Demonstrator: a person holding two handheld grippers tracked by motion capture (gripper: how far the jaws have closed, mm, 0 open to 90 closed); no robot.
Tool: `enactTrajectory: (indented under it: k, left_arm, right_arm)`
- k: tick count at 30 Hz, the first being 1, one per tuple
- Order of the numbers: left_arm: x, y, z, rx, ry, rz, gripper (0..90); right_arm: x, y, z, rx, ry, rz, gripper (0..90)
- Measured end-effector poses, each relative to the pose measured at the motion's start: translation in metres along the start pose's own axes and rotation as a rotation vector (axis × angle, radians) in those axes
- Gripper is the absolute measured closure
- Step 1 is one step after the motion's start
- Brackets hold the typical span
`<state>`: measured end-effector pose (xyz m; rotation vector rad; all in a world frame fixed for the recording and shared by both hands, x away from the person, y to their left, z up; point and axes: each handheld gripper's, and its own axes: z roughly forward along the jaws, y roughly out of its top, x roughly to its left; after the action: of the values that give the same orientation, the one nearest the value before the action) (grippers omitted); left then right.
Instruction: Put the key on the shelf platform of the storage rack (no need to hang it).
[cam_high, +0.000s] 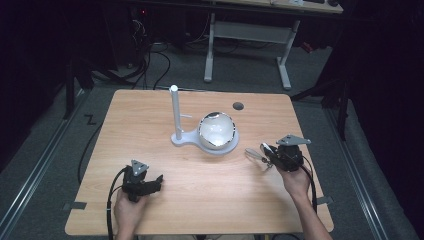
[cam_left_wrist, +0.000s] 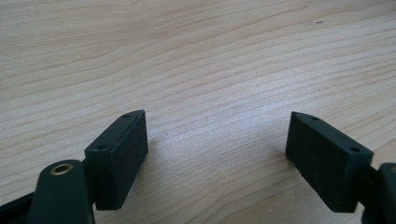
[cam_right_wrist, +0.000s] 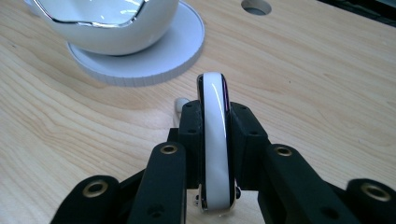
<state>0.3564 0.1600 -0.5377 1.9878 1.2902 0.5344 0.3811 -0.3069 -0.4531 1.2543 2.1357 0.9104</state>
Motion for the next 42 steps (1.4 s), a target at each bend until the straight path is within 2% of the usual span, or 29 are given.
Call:
enactTrajectory:
  k: [7,10,14,20,33,42]
  left_arm:
    - [0.0,0.0,0.0,0.0,0.002,0.001,21.4]
    - [0.0,0.0,0.0,0.0,0.002,0.001,21.4]
    - [0.0,0.0,0.0,0.0,0.002,0.001,21.4]
    - [0.0,0.0,0.0,0.0,0.001,0.001,21.4]
    - [0.0,0.0,0.0,0.0,0.003,0.002,21.4]
    - [-0.001,0.0,0.0,0.001,0.005,0.005,21.3]
  right_arm:
    - [0.001,0.007,-0.013,-0.02,0.037,0.009,77.0]
    - [0.002,0.012,-0.02,-0.036,0.038,0.001,76.9]
    - [0.005,0.021,-0.031,-0.045,0.041,-0.04,76.9]
    - [0.011,0.033,-0.044,-0.064,0.079,-0.058,76.9]
    - [0.025,0.057,-0.04,-0.066,0.156,-0.101,76.9]
    - [0.032,0.077,-0.035,-0.087,0.209,-0.099,76.9]
